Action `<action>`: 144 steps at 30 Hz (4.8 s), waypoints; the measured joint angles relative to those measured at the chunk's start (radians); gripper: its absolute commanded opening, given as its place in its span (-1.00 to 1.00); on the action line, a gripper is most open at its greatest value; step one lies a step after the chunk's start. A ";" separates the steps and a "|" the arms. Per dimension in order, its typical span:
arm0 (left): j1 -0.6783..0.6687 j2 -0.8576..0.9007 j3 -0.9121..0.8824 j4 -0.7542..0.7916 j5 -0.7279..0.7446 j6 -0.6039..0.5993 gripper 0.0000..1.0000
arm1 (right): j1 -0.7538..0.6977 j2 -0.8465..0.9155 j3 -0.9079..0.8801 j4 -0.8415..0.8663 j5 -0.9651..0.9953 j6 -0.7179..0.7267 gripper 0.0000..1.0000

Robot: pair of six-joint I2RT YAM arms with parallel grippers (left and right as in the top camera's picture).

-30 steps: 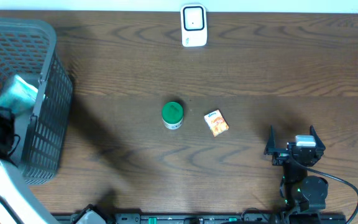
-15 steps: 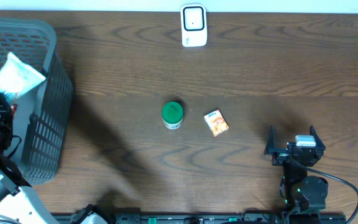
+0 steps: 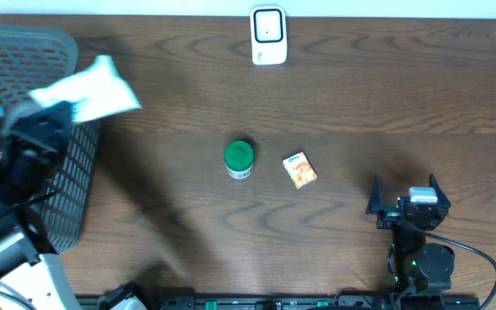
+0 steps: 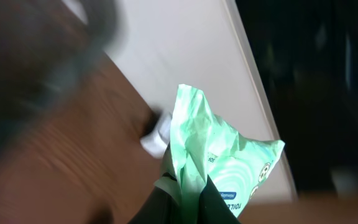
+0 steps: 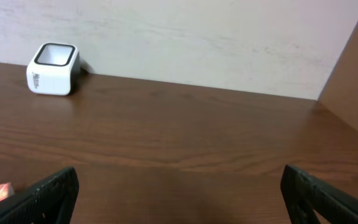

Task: Scan the item barcode
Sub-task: 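Carry the wipes pack out of the basket and set it left of the bottle, then move the left gripper back into the basket toward the red TOP snack bar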

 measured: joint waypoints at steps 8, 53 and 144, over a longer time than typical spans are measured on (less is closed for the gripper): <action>-0.389 0.000 0.000 -0.013 -0.108 0.179 -0.86 | 0.000 0.000 0.000 0.000 0.000 0.000 0.98; -1.349 0.821 -0.021 -0.100 -2.472 0.246 -0.86 | 0.000 0.000 0.000 0.000 0.000 0.000 0.98; 0.002 0.722 0.170 -0.051 -1.289 0.470 0.85 | 0.000 0.000 0.000 0.000 0.000 0.000 0.99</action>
